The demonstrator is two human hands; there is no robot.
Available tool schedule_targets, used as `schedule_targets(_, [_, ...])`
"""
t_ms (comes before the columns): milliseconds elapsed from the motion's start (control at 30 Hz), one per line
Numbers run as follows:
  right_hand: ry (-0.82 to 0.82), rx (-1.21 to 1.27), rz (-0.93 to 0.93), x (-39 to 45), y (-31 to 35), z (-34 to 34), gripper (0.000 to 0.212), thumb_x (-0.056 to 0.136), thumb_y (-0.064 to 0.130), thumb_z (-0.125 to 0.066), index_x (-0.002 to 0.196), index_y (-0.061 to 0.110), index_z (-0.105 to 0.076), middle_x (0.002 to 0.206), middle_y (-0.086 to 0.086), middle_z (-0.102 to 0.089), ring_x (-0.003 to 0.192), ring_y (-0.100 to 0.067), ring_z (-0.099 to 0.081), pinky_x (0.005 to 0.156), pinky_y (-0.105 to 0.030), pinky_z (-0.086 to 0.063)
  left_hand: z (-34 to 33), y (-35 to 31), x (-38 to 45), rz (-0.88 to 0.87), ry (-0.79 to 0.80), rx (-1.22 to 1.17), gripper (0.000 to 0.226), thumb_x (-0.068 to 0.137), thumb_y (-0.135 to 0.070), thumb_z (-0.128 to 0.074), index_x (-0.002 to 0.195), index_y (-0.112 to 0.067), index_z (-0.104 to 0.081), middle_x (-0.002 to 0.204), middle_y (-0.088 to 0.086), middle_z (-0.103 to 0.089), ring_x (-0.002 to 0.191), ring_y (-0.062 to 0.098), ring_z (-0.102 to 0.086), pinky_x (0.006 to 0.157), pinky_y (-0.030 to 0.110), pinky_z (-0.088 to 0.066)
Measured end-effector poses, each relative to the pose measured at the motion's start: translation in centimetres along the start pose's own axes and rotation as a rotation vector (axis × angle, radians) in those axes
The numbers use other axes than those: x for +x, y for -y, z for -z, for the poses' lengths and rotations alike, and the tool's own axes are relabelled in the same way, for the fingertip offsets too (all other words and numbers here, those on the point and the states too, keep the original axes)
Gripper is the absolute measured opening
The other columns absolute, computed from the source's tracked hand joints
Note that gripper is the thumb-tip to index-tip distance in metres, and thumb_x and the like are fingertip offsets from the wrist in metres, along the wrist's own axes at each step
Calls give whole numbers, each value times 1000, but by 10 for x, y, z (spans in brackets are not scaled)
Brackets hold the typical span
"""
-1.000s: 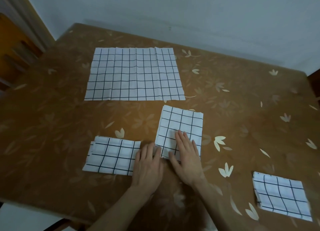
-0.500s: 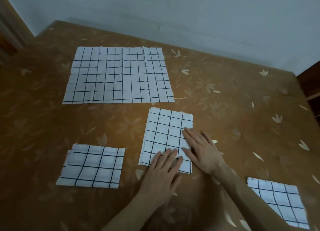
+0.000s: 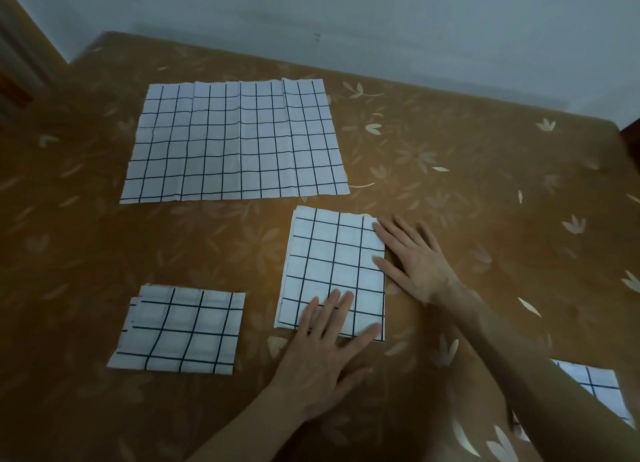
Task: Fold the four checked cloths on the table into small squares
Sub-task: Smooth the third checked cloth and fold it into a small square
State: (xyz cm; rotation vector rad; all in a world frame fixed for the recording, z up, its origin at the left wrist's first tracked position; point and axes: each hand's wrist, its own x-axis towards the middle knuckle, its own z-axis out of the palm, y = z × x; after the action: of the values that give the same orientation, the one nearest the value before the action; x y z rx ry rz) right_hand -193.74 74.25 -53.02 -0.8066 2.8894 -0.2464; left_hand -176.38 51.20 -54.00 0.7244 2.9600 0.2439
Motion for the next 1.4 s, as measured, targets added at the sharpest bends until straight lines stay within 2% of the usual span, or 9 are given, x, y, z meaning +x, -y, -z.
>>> schedule_targets(167, [24, -10, -1, 2, -2, -3, 69, 104, 70, -14, 164, 40, 4, 172, 20, 0, 158, -6, 10, 128, -54, -4, 0, -2, 1, 4, 13, 14, 66, 104, -69, -25, 162, -41, -12, 171, 14, -12, 157, 37, -8, 117, 58, -13])
schedule_targets(333, [-28, 86, -23, -3, 6, -1, 65, 107, 63, -19, 165, 38, -4, 172, 17, -4, 158, -6, 8, 129, -50, -3, 5, -4, 2, 16, 42, -9, 69, 104, -68, -24, 163, -37, -8, 171, 14, -9, 158, 35, -5, 120, 57, -10])
schedule_targets(433, [-207, 232, -155, -19, 22, -5, 54, 109, 51, -28, 160, 34, -30, 168, 11, -28, 156, -17, -20, 123, -41, -23, 13, -8, 2, 82, 32, -134, 67, 106, -64, -22, 164, -34, -7, 172, 5, -8, 159, 22, 1, 125, 53, -12])
schedule_targets(500, [-310, 270, -265, -33, 36, -13, 49, 108, 48, -34, 151, 29, -47, 153, 5, -48, 136, -26, -43, 111, -43, -39, 19, -10, 5, 135, -23, -246, 61, 108, -57, -22, 163, -30, -18, 171, -2, -17, 158, 13, -2, 126, 49, -16])
schedule_targets(633, [-390, 231, -272, -51, 64, -30, 42, 104, 43, -49, 139, 24, -62, 128, 1, -59, 107, -25, -52, 91, -45, -48, 31, -8, 18, 412, -244, -306, 45, 107, -38, -33, 145, -25, -51, 151, -2, -50, 142, 17, -41, 111, 48, -42])
schedule_targets(833, [-349, 130, -261, -58, 73, -32, 36, 101, 38, -60, 135, 26, -64, 124, -2, -56, 107, -27, -52, 86, -45, -49, 48, 16, 42, 886, -152, -249, 63, 98, -28, -55, 155, -22, -30, 137, 7, -44, 117, 25, -45, 92, 42, -49])
schedule_targets(1200, [-258, 46, -244, -70, 56, -10, 37, 98, 36, -64, 134, 27, -62, 127, -2, -57, 106, -30, -54, 82, -45, -51, 59, 11, 55, 952, -13, -456, 70, 99, -31, -60, 157, -24, -21, 143, 10, -31, 117, 25, -48, 89, 37, -55])
schedule_targets(1333, [-213, 73, -188, -74, 51, -10, 50, 106, 42, -51, 153, 24, -45, 150, -1, -48, 127, -28, -51, 98, -46, -49, 56, 3, 48, 707, -65, -118, 68, 101, -34, -51, 160, -24, -19, 158, 9, -25, 141, 27, -32, 112, 39, -39])
schedule_targets(1400, [-162, 61, -135, -75, 51, -16, 57, 109, 46, -39, 160, 23, -33, 166, 1, -35, 150, -21, -34, 116, -45, -37, 48, 4, 46, 539, 5, -59, 65, 105, -31, -43, 162, -23, -13, 169, 6, -15, 153, 26, -18, 122, 42, -27])
